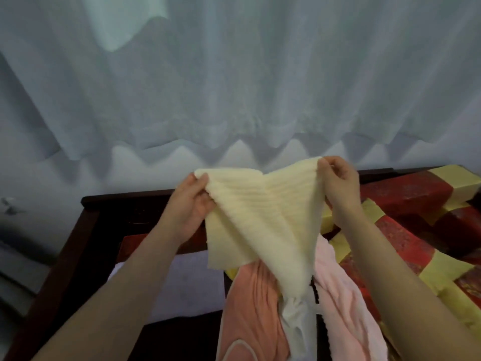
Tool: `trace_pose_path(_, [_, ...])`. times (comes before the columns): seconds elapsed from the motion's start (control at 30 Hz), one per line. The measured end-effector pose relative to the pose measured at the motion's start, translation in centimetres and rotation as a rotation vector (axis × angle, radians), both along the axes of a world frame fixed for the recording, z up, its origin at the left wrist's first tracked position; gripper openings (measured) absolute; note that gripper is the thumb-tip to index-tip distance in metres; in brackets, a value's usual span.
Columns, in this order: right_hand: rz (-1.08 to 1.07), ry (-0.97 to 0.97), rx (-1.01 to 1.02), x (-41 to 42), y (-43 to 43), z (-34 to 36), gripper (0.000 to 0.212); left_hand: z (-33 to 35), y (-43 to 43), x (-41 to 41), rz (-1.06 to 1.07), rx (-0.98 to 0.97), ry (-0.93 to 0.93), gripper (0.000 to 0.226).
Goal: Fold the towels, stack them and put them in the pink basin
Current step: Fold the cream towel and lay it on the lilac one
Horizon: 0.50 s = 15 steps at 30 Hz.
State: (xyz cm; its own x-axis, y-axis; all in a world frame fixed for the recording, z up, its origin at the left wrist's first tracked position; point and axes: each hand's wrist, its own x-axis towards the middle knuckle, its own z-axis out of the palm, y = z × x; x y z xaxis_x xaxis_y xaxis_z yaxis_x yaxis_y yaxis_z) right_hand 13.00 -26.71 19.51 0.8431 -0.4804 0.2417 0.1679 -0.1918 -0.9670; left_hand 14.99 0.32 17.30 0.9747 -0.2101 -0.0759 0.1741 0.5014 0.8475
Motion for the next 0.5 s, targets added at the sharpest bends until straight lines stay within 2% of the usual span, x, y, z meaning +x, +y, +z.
trace_pose_path(0.07, [-0.088,-0.023,0.087,0.7,-0.9,1.0,0.022,1.6,3.9,1.3,0.12,-0.06,-0.031,0.018])
trace_pose_path(0.2, [-0.041,-0.038,0.173,1.1,-1.0,2.2,0.024,3.3,9.0,1.9,0.171,0.113,-0.133,0.03])
trace_pose_path(0.37, [0.042,-0.1,0.248,-0.9,1.0,2.5,0.025,4.2,12.0,0.4,0.199,0.253,-0.191,0.007])
trace_pose_path(0.4, [0.067,-0.089,0.27,-2.0,1.3,2.2,0.026,3.8,12.6,-0.6,0.184,0.261,-0.191,0.009])
trace_pose_path(0.5, [0.167,-0.011,0.251,-5.7,2.0,0.1,0.035,0.5,14.8,-4.2,0.087,0.334,-0.108,0.044])
